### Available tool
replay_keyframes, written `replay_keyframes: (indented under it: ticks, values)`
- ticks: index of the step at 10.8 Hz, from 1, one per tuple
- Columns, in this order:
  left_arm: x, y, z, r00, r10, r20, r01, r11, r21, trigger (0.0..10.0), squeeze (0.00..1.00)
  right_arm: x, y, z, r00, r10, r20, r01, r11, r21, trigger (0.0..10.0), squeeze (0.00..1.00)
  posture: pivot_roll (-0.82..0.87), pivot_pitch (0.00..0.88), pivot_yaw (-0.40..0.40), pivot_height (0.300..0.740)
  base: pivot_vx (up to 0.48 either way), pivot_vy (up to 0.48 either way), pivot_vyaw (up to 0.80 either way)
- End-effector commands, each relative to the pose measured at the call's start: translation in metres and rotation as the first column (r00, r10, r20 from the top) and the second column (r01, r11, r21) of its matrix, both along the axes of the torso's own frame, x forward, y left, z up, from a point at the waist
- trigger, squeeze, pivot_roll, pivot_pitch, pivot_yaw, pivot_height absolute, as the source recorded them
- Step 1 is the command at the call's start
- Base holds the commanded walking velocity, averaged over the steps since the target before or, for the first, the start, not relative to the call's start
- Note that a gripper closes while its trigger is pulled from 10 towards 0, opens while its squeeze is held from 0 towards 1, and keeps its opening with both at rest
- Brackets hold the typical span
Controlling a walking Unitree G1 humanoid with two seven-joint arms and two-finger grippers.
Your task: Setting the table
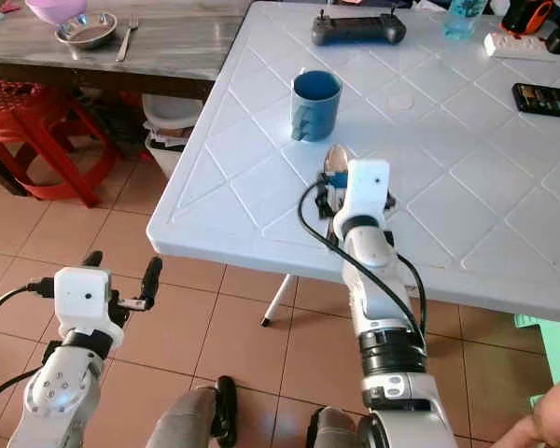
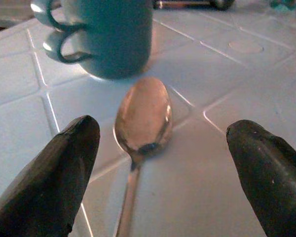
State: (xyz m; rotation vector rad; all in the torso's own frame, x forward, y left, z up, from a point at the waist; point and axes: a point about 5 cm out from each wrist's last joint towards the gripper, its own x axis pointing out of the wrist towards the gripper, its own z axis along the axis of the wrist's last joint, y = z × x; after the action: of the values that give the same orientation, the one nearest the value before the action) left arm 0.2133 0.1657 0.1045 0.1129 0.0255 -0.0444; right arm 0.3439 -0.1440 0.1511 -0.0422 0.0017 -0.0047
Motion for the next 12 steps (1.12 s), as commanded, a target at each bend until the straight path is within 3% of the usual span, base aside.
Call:
replay_keyframes:
  ticks: [1,2,3,4,6,9,10,12]
  values:
    - [-0.001,0.002,-0.001,1.000,-0.003,-0.012,0.003,1.000,0.010,10.0,0.00,-0.001,0.007,-0.001,0.999,0.031,-0.013,-0.031,0.999,0.005,10.0,0.00,0.11,0.222,0.054,0.740,0.000,0.000,0.00]
    - [0.000,0.001,-0.001,1.000,-0.010,-0.014,0.010,1.000,0.010,10.0,0.00,-0.001,0.014,-0.011,0.993,0.086,-0.076,-0.086,0.996,0.009,10.0,0.00,0.11,0.221,0.054,0.740,0.000,0.000,0.00]
    - [0.000,0.001,-0.001,1.000,-0.011,-0.017,0.011,1.000,0.009,10.0,0.00,-0.001,0.013,-0.013,0.993,0.074,-0.088,-0.074,0.997,0.005,10.0,0.00,0.11,0.222,0.053,0.740,0.000,0.000,0.00]
    - [0.001,0.000,-0.002,1.000,-0.015,-0.020,0.015,1.000,0.006,10.0,0.00,-0.001,0.012,-0.020,0.987,0.074,-0.141,-0.071,0.997,0.024,0.0,0.00,0.10,0.224,0.048,0.740,0.000,0.000,0.00]
    - [0.001,0.000,-0.002,1.000,-0.015,-0.022,0.015,1.000,0.002,10.0,0.00,-0.001,0.006,-0.029,0.977,0.039,-0.209,-0.036,0.999,0.018,0.0,0.00,0.10,0.223,0.050,0.740,0.000,0.000,0.00]
    - [0.000,-0.005,-0.004,0.997,-0.058,-0.043,0.057,0.998,-0.024,10.0,0.00,-0.006,-0.005,-0.043,0.948,0.019,-0.318,0.010,0.996,0.087,0.0,0.00,0.09,0.228,0.050,0.740,0.000,0.000,0.00]
    - [0.000,-0.006,-0.005,0.996,-0.074,-0.047,0.073,0.997,-0.034,10.0,0.00,-0.007,-0.012,-0.050,0.926,0.035,-0.376,0.020,0.990,0.142,0.0,0.00,0.09,0.228,0.052,0.740,0.000,0.000,0.00]
    - [0.000,-0.006,-0.006,0.995,-0.085,-0.051,0.083,0.996,-0.036,10.0,0.00,-0.007,-0.015,-0.053,0.908,0.077,-0.411,-0.018,0.989,0.145,0.0,0.00,0.09,0.228,0.054,0.740,0.000,0.000,0.00]
